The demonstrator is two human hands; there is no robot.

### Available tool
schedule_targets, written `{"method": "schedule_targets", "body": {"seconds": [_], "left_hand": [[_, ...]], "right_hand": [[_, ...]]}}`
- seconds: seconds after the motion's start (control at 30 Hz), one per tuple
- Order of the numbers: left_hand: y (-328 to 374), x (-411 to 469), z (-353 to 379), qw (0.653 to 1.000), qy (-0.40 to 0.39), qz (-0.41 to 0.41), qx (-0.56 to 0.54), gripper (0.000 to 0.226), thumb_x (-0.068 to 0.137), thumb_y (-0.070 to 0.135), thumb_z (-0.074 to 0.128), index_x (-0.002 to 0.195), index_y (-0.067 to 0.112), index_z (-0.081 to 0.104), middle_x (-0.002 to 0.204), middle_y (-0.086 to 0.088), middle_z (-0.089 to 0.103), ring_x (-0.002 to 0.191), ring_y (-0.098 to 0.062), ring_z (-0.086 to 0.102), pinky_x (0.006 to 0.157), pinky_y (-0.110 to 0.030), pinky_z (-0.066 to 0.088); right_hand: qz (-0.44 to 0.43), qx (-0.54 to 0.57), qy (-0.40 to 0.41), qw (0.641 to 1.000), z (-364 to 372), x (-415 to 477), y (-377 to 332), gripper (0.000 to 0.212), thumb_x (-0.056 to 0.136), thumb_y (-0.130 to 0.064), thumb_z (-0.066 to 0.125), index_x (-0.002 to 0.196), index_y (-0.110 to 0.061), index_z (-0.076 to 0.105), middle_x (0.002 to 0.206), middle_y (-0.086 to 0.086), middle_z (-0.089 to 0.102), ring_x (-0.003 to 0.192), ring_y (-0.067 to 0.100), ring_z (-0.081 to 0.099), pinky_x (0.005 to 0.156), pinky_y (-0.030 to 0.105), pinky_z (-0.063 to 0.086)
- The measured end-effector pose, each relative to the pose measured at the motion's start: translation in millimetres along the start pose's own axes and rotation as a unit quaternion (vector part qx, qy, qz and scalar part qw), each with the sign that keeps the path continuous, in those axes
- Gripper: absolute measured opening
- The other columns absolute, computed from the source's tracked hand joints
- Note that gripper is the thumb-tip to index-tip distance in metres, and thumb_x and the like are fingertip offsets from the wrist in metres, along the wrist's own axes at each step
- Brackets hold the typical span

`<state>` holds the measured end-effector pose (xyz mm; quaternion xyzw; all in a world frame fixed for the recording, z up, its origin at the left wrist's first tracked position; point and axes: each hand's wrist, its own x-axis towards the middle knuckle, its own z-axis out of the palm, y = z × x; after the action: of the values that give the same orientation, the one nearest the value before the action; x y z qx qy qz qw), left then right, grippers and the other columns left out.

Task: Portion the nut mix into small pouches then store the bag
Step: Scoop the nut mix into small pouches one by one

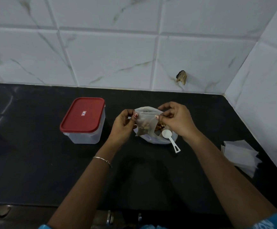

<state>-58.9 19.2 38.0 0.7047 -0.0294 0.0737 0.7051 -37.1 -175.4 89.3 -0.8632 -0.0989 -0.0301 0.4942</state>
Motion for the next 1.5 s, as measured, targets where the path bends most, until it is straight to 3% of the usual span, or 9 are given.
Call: {"method": "schedule_targets", "body": {"seconds": [0.1, 0.23, 0.4, 0.5, 0.63, 0.8, 1.0, 1.5], "left_hand": [[0.7, 0.4, 0.0, 1.0, 0.002, 0.002, 0.001, 0.009, 0.098, 0.018, 0.051, 0.102, 0.019, 0.059, 0.101, 0.0, 0.067, 0.092, -0.01, 0.068, 0.077, -0.025, 0.055], [-1.9, 1.1, -2.9, 1.0, 0.005, -0.007, 0.006, 0.012, 0.098, 0.02, 0.051, 0.106, 0.016, 0.058, 0.105, -0.003, 0.066, 0.097, -0.014, 0.067, 0.079, -0.026, 0.056], [0.0, 0.3, -2.7, 1.0, -0.009, -0.007, -0.009, 0.009, 0.095, 0.018, 0.057, 0.101, 0.014, 0.061, 0.1, -0.001, 0.067, 0.094, -0.011, 0.068, 0.081, -0.027, 0.056], [0.9, 1.1, -1.7, 0.999, -0.037, -0.006, -0.009, 0.004, 0.091, 0.014, 0.062, 0.094, 0.013, 0.065, 0.096, -0.002, 0.069, 0.092, -0.015, 0.069, 0.083, -0.031, 0.057], [2.3, 2.3, 0.5, 0.999, -0.037, 0.008, -0.015, 0.005, 0.09, 0.014, 0.063, 0.094, 0.013, 0.066, 0.093, 0.002, 0.07, 0.09, -0.015, 0.069, 0.084, -0.034, 0.057], [3.8, 3.0, 6.1, 0.999, -0.043, 0.015, -0.017, 0.007, 0.092, 0.014, 0.061, 0.096, 0.011, 0.066, 0.089, 0.001, 0.071, 0.088, -0.016, 0.069, 0.082, -0.033, 0.056], [10.4, 0.1, 12.8, 0.998, -0.05, 0.012, -0.046, 0.01, 0.092, 0.007, 0.06, 0.091, 0.013, 0.067, 0.082, 0.004, 0.072, 0.082, -0.011, 0.069, 0.072, -0.023, 0.054], [13.2, -3.7, 19.8, 0.998, -0.058, 0.029, 0.01, 0.012, 0.094, 0.011, 0.059, 0.096, 0.019, 0.067, 0.09, -0.001, 0.072, 0.086, -0.012, 0.07, 0.073, -0.023, 0.055]], "right_hand": [[0.058, 0.08, 0.005, 0.995, 6.1, -2.6, 1.9, 0.013, 0.082, -0.014, 0.076, 0.093, -0.01, 0.072, 0.088, 0.007, 0.072, 0.08, 0.011, 0.067, 0.07, 0.018, 0.055], [0.061, 0.056, -0.009, 0.997, 9.1, -5.1, -0.7, 0.011, 0.089, -0.018, 0.069, 0.096, -0.009, 0.07, 0.085, 0.0, 0.065, 0.071, 0.007, 0.06, 0.057, 0.009, 0.049], [0.042, -0.01, -0.007, 0.999, 8.0, -2.2, -1.8, 0.014, 0.092, -0.023, 0.064, 0.102, -0.014, 0.068, 0.089, -0.001, 0.063, 0.08, 0.013, 0.06, 0.071, 0.026, 0.052], [0.047, -0.011, -0.014, 0.999, 4.6, -2.8, -2.3, 0.013, 0.092, -0.023, 0.064, 0.101, -0.015, 0.068, 0.092, 0.002, 0.065, 0.082, 0.015, 0.062, 0.073, 0.028, 0.053], [0.077, 0.06, -0.023, 0.995, 1.4, -8.0, -4.4, 0.013, 0.093, -0.021, 0.064, 0.1, -0.012, 0.069, 0.086, 0.0, 0.066, 0.064, -0.003, 0.061, 0.056, 0.009, 0.046], [0.085, 0.107, -0.015, 0.991, -3.9, -13.9, -6.1, 0.013, 0.09, -0.019, 0.068, 0.099, -0.009, 0.071, 0.064, -0.006, 0.062, 0.048, -0.005, 0.058, 0.049, 0.008, 0.043], [0.056, 0.104, -0.003, 0.993, -4.0, -17.9, -7.9, 0.009, 0.09, -0.012, 0.066, 0.096, -0.005, 0.07, 0.066, -0.004, 0.058, 0.047, -0.007, 0.056, 0.047, 0.007, 0.042], [0.038, 0.16, -0.025, 0.986, 14.6, -21.7, -6.9, 0.012, 0.09, -0.012, 0.066, 0.1, -0.005, 0.07, 0.085, -0.003, 0.071, 0.074, -0.006, 0.066, 0.061, 0.006, 0.046]]}}
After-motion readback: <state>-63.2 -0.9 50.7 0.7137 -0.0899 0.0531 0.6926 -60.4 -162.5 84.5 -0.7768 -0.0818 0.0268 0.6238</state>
